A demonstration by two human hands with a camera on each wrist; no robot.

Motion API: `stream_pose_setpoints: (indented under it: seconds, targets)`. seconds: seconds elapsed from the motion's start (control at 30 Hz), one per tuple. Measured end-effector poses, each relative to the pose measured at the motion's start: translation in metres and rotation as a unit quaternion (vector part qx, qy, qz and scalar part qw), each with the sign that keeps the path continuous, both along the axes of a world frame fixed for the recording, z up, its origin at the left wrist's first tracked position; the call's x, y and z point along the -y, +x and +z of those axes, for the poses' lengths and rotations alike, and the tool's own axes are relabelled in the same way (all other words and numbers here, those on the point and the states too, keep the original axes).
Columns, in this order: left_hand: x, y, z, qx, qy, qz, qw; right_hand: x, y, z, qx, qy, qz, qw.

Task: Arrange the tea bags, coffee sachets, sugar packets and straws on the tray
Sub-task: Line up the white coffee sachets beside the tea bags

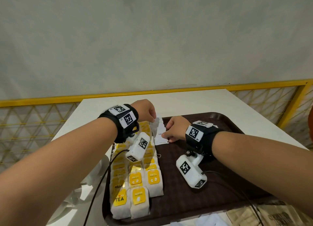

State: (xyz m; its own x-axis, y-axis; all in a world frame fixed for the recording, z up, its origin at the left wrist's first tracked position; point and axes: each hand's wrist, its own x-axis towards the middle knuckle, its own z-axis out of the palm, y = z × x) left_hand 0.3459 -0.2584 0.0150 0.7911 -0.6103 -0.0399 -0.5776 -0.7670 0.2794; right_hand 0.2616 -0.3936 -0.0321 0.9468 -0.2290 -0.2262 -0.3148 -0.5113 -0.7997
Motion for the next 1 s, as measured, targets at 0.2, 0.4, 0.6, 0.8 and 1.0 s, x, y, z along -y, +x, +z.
stream_pose_setpoints:
  seconds: [0.2,0.4,0.6,0.8,1.0]
  targets:
    - [-0.006,0.002,0.003,0.002,0.000,0.013,1.000,0.004,0.001,0.002,0.016,0.009,-0.005,1.000]
    - [-0.004,0.004,-0.004,-0.016,0.004,0.013,1.000,0.005,0.013,-0.003,0.011,-0.018,0.003,1.000]
    - [-0.004,0.006,-0.006,-0.044,-0.014,0.023,0.999,0.002,0.020,-0.003,0.026,-0.051,0.017,0.998]
    - [-0.032,-0.019,0.057,-0.213,-0.158,0.022,0.964,0.008,-0.001,0.083,0.027,-0.062,0.025,0.997]
    - [-0.066,-0.112,0.100,-0.332,-0.080,-0.140,0.930,-0.025,-0.085,0.166,-0.037,-0.035,0.183,0.982]
